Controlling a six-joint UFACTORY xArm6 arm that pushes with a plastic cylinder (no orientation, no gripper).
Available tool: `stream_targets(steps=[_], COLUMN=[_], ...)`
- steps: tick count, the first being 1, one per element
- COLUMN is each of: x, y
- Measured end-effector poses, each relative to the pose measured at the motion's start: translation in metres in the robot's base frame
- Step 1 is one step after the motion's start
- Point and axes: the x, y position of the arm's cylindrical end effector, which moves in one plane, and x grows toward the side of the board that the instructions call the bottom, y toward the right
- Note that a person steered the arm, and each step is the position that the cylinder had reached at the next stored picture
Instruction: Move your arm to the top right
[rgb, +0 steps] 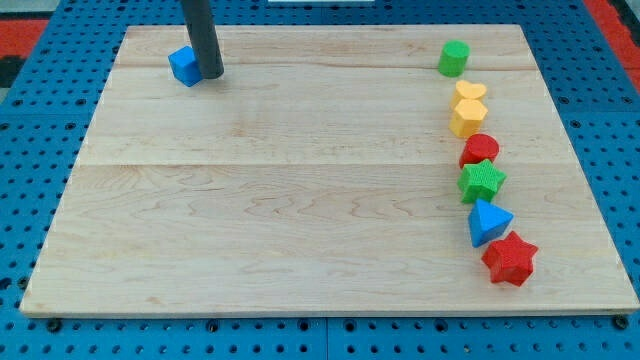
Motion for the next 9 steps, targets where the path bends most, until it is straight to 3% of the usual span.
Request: stream_targets(steps=[2, 3, 4, 6, 8, 9], x=[0.028, 0.005, -0.005, -0.015, -0.017, -0.063], y=[-0.014, -0.047, -0.040, 0.059, 0.059, 0.094])
